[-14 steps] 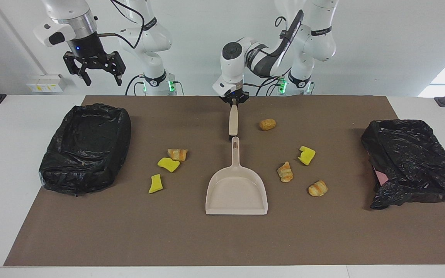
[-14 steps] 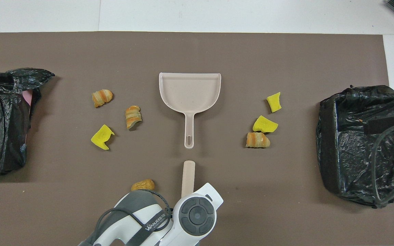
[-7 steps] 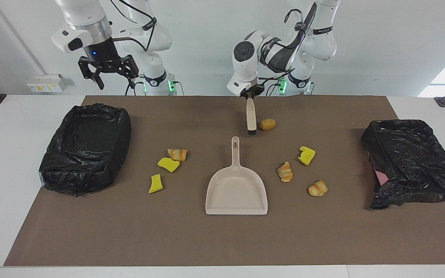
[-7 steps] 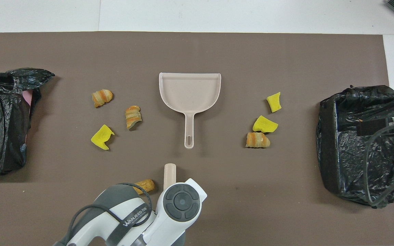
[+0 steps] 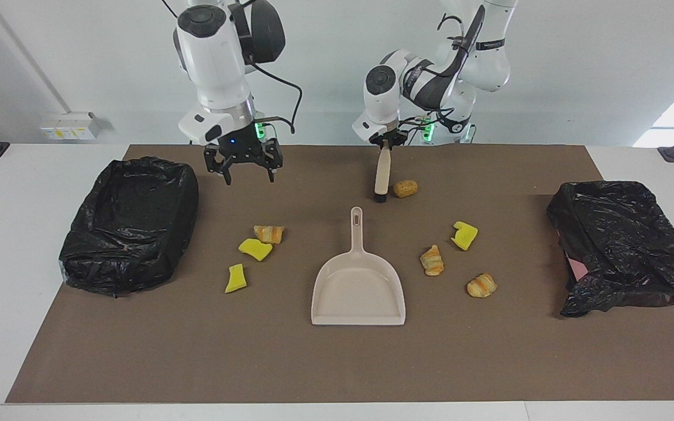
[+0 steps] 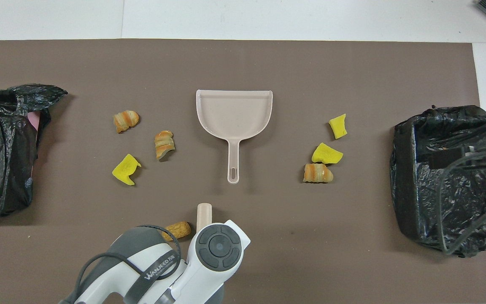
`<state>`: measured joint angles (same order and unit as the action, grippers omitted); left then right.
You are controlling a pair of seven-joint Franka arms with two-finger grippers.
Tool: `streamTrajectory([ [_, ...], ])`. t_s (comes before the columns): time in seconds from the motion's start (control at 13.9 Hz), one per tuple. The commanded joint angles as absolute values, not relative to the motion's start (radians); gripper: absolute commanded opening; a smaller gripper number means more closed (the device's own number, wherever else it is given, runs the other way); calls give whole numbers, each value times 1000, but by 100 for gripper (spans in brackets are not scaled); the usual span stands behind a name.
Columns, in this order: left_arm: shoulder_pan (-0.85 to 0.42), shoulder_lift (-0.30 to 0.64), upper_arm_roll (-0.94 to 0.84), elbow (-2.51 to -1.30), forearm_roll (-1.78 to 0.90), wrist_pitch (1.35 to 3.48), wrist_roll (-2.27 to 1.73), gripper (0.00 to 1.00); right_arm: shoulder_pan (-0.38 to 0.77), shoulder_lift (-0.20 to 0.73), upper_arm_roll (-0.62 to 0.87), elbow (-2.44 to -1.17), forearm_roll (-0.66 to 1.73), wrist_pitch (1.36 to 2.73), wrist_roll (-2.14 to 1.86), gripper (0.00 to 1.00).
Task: Sweep and dump trash in bin
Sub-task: 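Lift the brush with the left gripper while the right gripper grasps the dustpan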
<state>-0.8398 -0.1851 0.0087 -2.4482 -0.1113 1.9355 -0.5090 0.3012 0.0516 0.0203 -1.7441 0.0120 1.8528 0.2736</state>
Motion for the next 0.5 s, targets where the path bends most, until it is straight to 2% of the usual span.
streamTrajectory([
  [0.0,-694,-192,11,-2485,-107,2024,-370,0,353,109,18,-1740,21,1908,342,100],
  [0.29,-531,-134,11,-2461,-64,2103,-171,0,403,175,21,-1740,23,2008,425,100],
  [0.43,-468,-92,11,-2410,-63,2109,-91,0,457,221,31,-1738,35,2046,460,100],
])
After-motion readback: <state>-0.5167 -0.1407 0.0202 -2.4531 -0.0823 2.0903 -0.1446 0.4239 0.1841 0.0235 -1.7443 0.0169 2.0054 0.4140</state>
